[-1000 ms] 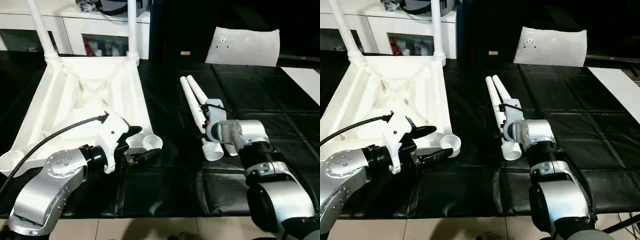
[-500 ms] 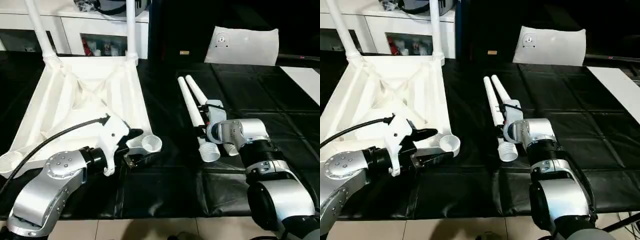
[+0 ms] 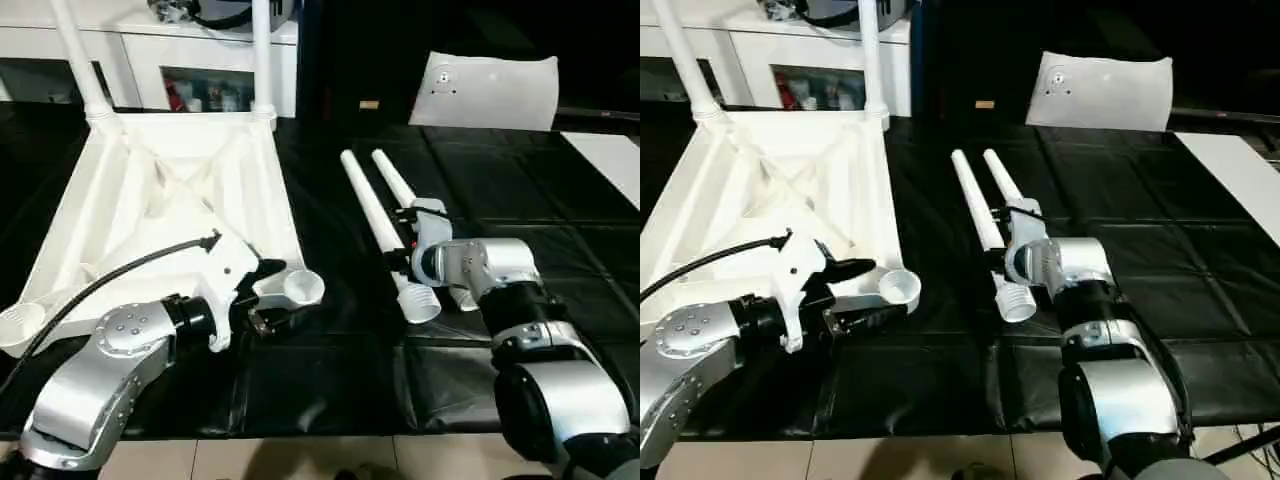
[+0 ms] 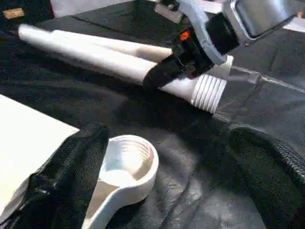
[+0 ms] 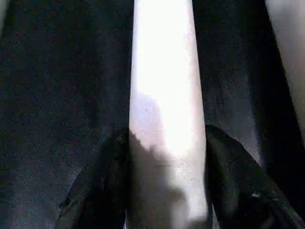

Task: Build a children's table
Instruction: Pick table leg

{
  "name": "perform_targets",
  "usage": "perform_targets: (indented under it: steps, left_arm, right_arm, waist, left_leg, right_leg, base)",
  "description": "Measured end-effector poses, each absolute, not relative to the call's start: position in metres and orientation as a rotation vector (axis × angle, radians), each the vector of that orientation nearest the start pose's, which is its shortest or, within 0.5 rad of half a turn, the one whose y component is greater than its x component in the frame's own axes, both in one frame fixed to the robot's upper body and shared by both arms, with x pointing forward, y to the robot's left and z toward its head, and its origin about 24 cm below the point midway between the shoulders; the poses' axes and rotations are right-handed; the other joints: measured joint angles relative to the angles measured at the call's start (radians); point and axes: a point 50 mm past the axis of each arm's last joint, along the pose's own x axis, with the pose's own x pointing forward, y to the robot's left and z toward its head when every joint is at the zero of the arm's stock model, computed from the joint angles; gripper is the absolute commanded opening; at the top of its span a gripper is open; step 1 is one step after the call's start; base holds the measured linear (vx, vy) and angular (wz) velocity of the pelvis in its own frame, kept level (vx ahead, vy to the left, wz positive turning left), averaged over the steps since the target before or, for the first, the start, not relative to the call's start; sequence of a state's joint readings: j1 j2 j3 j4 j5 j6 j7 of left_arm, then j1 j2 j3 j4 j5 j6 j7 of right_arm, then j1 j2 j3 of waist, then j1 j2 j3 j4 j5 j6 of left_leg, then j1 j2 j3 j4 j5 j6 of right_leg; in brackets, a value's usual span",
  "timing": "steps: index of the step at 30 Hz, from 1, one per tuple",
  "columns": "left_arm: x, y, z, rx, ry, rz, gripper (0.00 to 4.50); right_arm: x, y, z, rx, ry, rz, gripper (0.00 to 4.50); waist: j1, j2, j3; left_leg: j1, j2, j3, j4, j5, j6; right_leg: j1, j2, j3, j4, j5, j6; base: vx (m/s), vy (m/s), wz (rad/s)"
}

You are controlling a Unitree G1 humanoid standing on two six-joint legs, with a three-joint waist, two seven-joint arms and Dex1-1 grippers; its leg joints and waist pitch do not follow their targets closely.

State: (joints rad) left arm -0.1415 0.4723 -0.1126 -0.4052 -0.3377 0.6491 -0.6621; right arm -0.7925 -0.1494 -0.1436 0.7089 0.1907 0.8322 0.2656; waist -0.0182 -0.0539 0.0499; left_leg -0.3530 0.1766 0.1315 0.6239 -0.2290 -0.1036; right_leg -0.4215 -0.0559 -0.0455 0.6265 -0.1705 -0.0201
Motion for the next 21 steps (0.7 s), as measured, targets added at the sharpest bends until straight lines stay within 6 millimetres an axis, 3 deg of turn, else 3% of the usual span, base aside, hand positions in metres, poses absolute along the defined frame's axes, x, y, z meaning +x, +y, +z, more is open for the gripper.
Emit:
perform_targets:
  steps: [5,9,13,15,21]
  left_arm:
    - [0.266,0.140,0.129,0.065,0.127,-0.789,4.50]
    - [0.282,0.134,0.142,-0.014,0.071,-0.728,4.50]
    - [0.292,0.121,0.156,-0.144,0.015,-0.716,4.50]
    - [0.297,0.113,0.167,-0.288,-0.025,-0.731,4.50]
    - [0.299,0.090,0.195,-0.601,-0.114,-0.866,4.50]
  right_arm:
    - [0.364,-0.131,0.098,0.364,0.417,0.474,1.86]
    - [0.348,-0.131,0.125,0.533,0.193,0.685,1.86]
    - [0.327,-0.129,0.126,0.635,0.115,0.852,1.86]
    - [0.315,-0.131,0.125,0.656,0.087,0.917,1.86]
    - [0.300,-0.124,0.140,0.667,0.018,1.080,1.86]
  waist:
    - [0.009,0.000,0.001]
    - [0.021,0.000,0.001]
    - [0.025,0.000,0.001]
    - [0.033,0.000,0.001]
    - [0.031,0.000,0.001]
  left_leg:
    - [0.001,0.001,0.001,0.000,0.000,0.000]
    - [0.001,0.001,0.001,0.000,0.000,0.001]
    - [0.001,0.001,0.001,-0.001,-0.001,0.002]
    - [-0.001,0.001,0.002,-0.001,0.000,0.002]
    - [-0.001,0.002,0.003,-0.002,0.000,0.003]
  right_leg:
    - [0.000,0.000,0.000,0.000,0.000,-0.001]
    - [0.001,0.000,0.000,-0.002,0.001,-0.001]
    - [0.003,0.000,0.000,-0.005,0.002,-0.003]
    - [0.003,0.000,-0.001,-0.007,0.003,-0.003]
    - [0.003,0.000,-0.002,-0.012,0.002,0.003]
  base:
    - [0.000,0.000,0.00]
    - [0.000,0.000,0.00]
    - [0.000,0.000,0.00]
    - [0.000,0.000,0.00]
    - [0.000,0.000,0.00]
